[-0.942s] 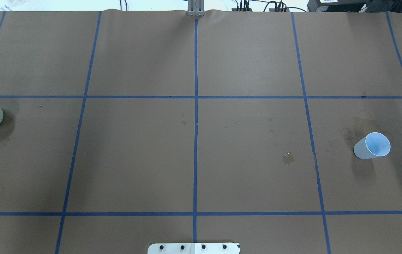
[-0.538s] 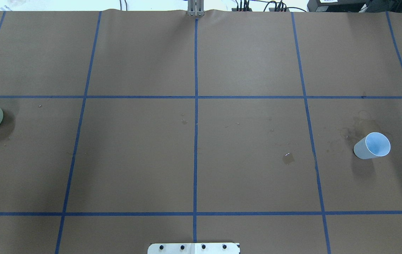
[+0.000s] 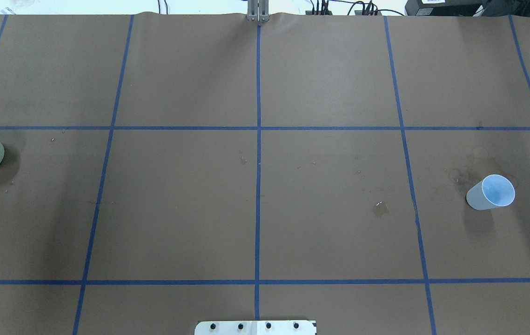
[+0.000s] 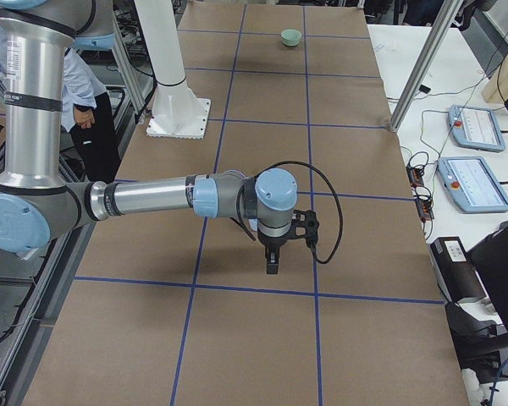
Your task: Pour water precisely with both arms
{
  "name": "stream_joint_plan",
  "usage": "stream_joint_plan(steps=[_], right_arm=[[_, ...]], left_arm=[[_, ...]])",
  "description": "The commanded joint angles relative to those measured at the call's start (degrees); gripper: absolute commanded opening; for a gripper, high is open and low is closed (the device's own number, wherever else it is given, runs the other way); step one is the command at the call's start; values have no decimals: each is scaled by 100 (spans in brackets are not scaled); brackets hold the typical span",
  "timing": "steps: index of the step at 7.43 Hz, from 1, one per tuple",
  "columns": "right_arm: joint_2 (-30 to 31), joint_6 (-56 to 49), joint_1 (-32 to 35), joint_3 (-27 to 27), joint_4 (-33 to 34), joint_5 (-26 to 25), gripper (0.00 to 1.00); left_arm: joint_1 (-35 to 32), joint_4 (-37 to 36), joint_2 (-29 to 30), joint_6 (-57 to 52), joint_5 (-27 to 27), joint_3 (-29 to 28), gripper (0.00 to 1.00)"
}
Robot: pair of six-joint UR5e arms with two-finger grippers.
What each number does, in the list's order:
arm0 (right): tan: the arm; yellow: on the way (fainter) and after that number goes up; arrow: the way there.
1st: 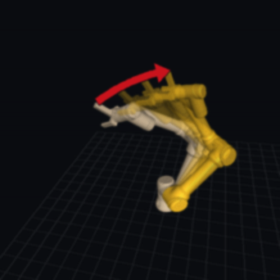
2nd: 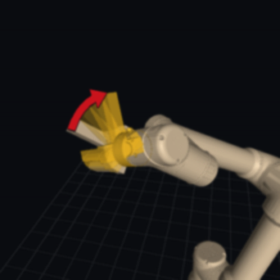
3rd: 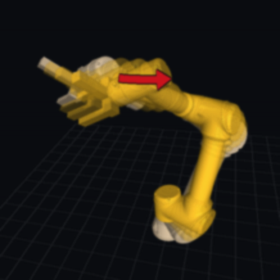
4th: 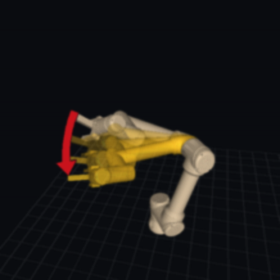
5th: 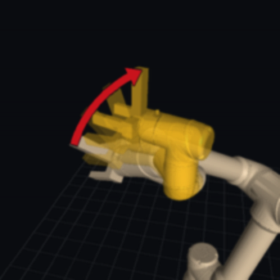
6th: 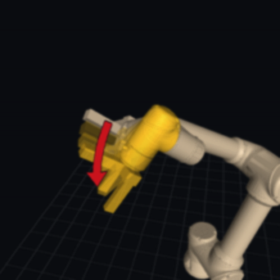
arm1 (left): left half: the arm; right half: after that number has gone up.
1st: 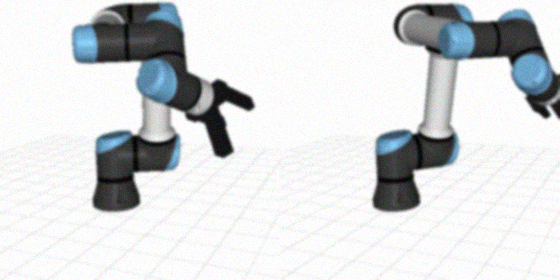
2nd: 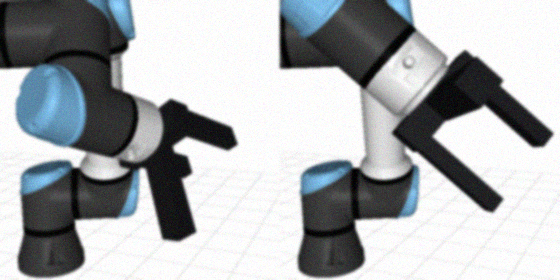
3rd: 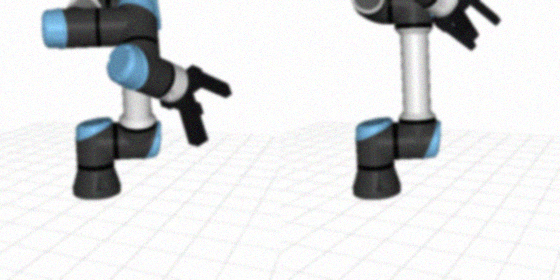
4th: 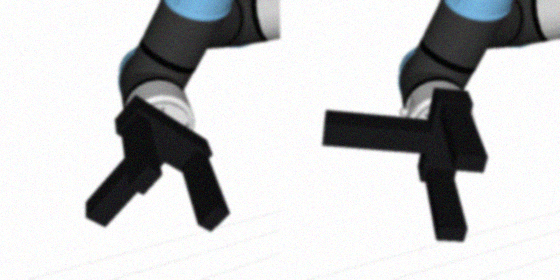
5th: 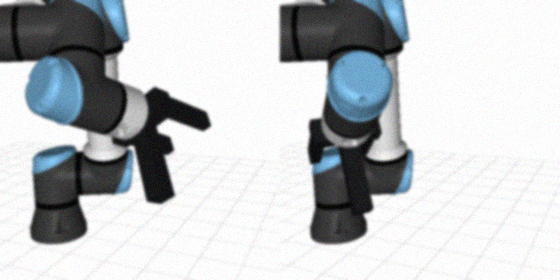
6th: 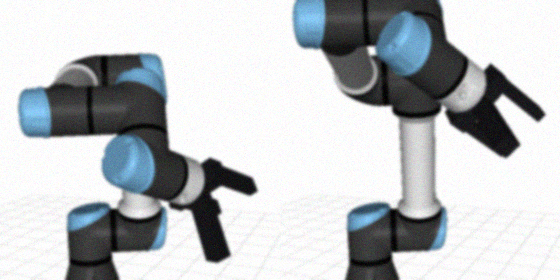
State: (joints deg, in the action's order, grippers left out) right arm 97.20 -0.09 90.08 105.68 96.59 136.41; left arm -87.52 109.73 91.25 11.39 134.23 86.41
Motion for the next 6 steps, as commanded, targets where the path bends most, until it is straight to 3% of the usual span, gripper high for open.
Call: stream_joint_plan(steps=[1, 2, 6], right_arm=[[-8, 0, 1, -3, 0, 0, 100], [-8, 0, 1, 6, 0, 0, 100], [-17, -9, 1, 41, 0, 0, 100]], left_arm=[[523, 2185, 16, 1396, 112, -1122, 100], [743, 2541, 16, 1853, 95, -1213, 100], [1236, 2615, 86, 1990, 59, -1407, 100]])
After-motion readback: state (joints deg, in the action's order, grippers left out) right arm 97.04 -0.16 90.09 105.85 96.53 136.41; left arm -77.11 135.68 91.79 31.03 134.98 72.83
